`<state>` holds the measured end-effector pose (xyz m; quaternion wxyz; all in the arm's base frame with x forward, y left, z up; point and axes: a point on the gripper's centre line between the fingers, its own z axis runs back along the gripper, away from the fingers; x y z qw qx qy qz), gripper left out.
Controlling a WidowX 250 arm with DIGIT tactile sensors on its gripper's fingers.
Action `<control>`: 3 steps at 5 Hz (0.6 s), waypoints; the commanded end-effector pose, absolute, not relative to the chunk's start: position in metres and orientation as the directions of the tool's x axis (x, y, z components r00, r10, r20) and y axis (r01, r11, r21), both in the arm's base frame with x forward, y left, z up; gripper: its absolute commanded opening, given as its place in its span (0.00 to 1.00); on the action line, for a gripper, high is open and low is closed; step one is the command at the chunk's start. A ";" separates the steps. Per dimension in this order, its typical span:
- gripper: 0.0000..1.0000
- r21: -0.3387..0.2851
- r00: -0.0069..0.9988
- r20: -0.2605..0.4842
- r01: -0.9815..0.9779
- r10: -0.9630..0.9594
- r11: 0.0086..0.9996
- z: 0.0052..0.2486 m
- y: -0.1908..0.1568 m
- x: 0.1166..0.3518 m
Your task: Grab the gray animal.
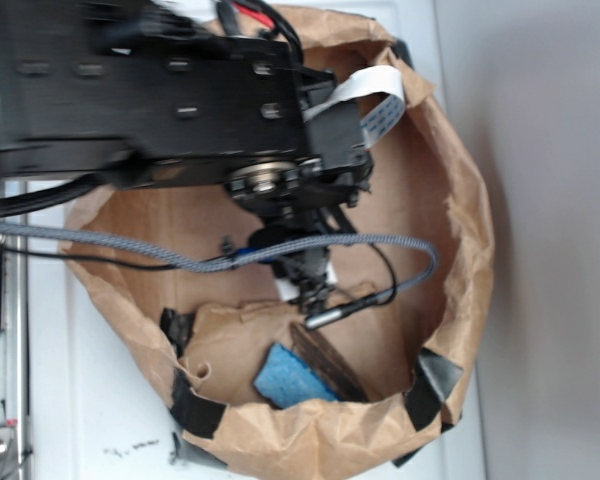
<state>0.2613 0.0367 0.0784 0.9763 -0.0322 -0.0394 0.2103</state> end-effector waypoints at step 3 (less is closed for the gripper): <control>1.00 0.013 0.799 0.192 -0.582 0.569 0.813 0.056 0.046 0.310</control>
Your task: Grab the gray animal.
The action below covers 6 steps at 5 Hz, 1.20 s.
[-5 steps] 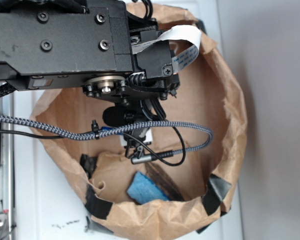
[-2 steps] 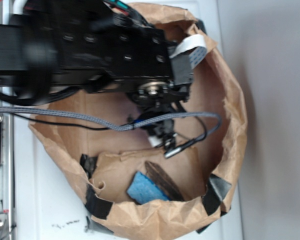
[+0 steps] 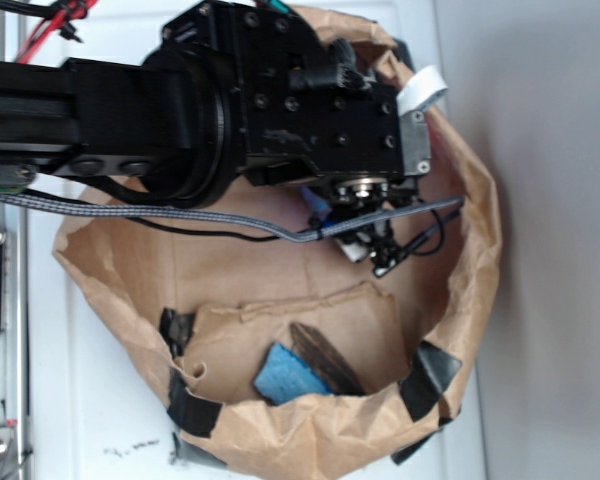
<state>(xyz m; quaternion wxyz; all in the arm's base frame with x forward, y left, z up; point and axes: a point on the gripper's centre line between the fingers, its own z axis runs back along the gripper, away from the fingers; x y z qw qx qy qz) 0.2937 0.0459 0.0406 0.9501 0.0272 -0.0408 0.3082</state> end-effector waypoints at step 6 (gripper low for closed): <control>1.00 0.058 0.798 0.180 -0.592 0.575 0.804 0.062 0.061 0.292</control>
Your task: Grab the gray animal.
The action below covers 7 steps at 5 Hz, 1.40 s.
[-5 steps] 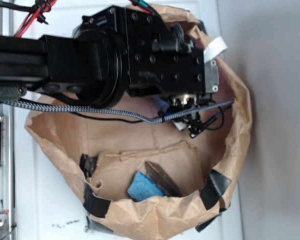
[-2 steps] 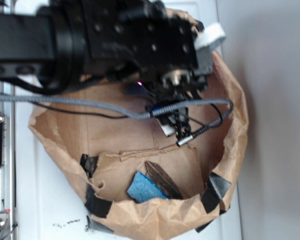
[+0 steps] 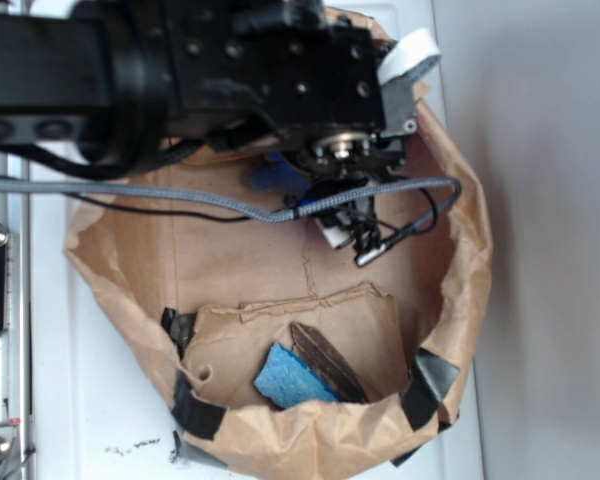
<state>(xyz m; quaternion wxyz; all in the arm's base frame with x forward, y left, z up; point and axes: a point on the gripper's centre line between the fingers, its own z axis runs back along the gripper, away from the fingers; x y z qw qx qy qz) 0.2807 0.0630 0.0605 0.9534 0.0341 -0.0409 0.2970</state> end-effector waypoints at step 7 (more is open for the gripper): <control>0.00 0.135 0.760 0.324 -0.626 0.563 0.768 0.038 0.044 0.297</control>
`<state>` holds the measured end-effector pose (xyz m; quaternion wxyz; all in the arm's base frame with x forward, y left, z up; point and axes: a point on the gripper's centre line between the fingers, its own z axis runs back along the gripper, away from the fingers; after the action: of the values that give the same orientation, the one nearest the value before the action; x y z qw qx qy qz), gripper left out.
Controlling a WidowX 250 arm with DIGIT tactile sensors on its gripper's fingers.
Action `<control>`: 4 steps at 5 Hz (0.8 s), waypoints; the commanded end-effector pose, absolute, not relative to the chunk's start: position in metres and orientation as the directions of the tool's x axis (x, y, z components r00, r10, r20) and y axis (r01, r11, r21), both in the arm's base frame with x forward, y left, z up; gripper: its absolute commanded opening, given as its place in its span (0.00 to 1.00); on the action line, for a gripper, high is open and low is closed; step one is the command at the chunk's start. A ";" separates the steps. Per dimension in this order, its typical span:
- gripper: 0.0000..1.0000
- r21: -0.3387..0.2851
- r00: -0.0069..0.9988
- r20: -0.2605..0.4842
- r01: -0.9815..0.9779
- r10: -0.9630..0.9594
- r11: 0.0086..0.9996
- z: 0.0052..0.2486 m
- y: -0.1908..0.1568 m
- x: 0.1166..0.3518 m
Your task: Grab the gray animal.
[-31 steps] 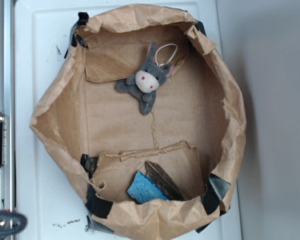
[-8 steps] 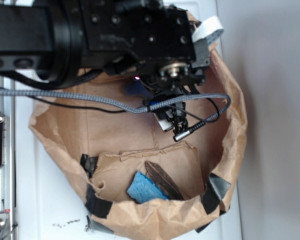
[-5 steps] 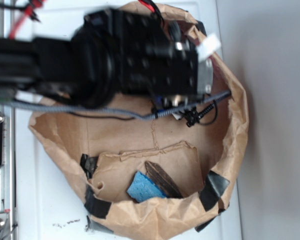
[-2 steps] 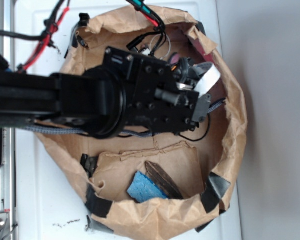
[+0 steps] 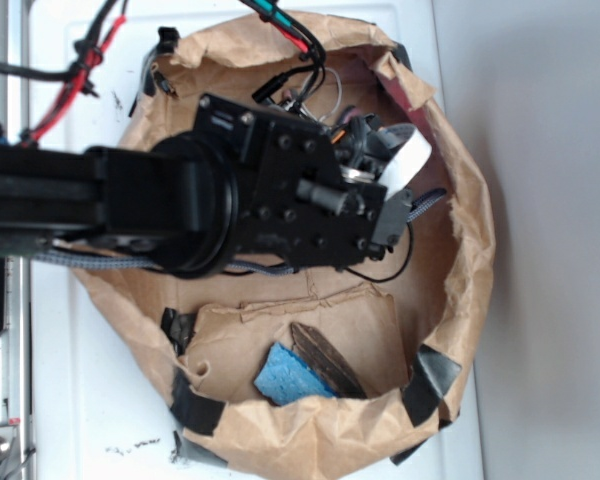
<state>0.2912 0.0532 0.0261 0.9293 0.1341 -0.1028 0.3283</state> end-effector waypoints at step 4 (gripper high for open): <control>0.00 -0.088 0.884 0.167 -0.428 0.437 0.900 0.144 0.039 0.263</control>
<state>0.2573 0.0258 0.1205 0.9747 -0.0180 -0.0545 0.2159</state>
